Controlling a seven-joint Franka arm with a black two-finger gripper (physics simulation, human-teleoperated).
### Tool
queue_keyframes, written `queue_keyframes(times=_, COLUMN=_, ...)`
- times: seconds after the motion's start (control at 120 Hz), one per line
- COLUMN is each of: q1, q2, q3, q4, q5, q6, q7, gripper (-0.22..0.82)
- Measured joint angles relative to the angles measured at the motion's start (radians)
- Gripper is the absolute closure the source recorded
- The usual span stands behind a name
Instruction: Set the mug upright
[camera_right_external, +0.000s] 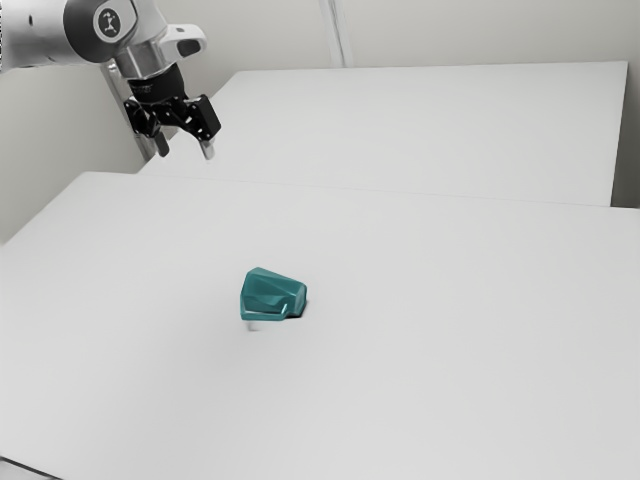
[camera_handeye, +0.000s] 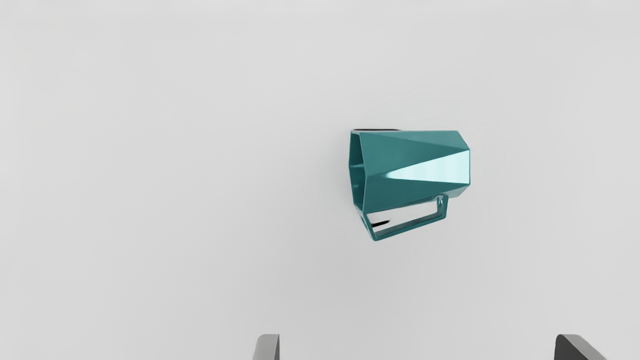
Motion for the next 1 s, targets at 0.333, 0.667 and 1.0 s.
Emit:
queue_keyframes(times=0.333, q1=0.021, q2=0.012, q3=0.140, q4=-0.077, q5=-0.117, q6=0.087, q7=0.034, gripper=0.02)
queue_keyframes(times=0.667, q1=0.193, q2=0.000, q3=0.282, q4=-0.401, q5=-0.503, q6=0.255, q7=0.143, gripper=0.02)
queue_keyframes(times=1.0, q1=0.113, q2=0.098, q3=0.322, q4=-0.452, q5=-0.767, q6=0.293, q7=0.352, gripper=0.02)
